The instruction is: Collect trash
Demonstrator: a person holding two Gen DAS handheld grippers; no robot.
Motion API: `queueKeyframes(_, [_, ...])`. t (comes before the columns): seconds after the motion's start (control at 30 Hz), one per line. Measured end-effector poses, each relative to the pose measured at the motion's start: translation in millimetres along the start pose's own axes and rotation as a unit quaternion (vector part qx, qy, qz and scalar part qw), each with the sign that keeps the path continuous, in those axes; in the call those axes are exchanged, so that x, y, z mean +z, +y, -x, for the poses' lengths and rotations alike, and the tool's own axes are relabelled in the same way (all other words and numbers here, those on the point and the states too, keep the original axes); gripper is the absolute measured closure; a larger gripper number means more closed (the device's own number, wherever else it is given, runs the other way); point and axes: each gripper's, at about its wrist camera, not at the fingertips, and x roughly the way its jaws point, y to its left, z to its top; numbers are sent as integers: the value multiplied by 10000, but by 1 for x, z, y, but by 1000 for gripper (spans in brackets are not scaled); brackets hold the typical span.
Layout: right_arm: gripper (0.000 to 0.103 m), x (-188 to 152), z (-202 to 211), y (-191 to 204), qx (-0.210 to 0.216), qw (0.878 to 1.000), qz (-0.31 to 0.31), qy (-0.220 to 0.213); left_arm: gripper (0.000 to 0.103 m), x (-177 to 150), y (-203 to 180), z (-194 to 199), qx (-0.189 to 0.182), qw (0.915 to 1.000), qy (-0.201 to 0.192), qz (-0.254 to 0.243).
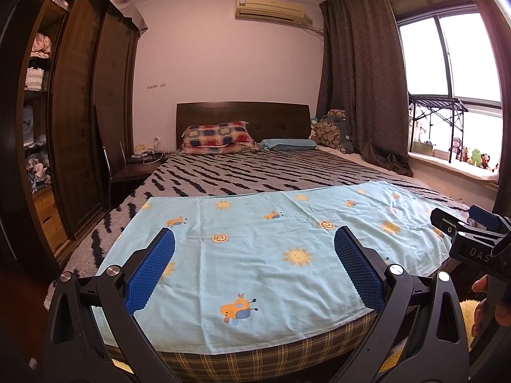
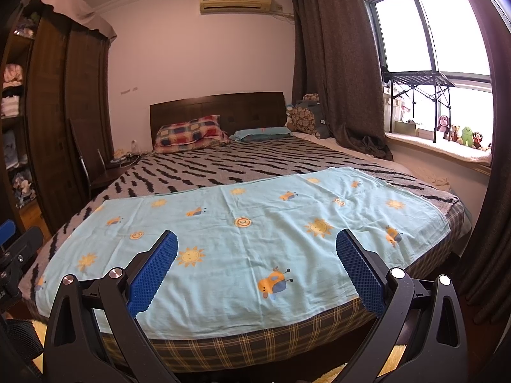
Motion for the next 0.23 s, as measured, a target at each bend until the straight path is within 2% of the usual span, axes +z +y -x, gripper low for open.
queueKeyframes(0.23, [3,-1,-2,-1,-24,10000,-7,19,8,1,3,-3,103,9999,94,98])
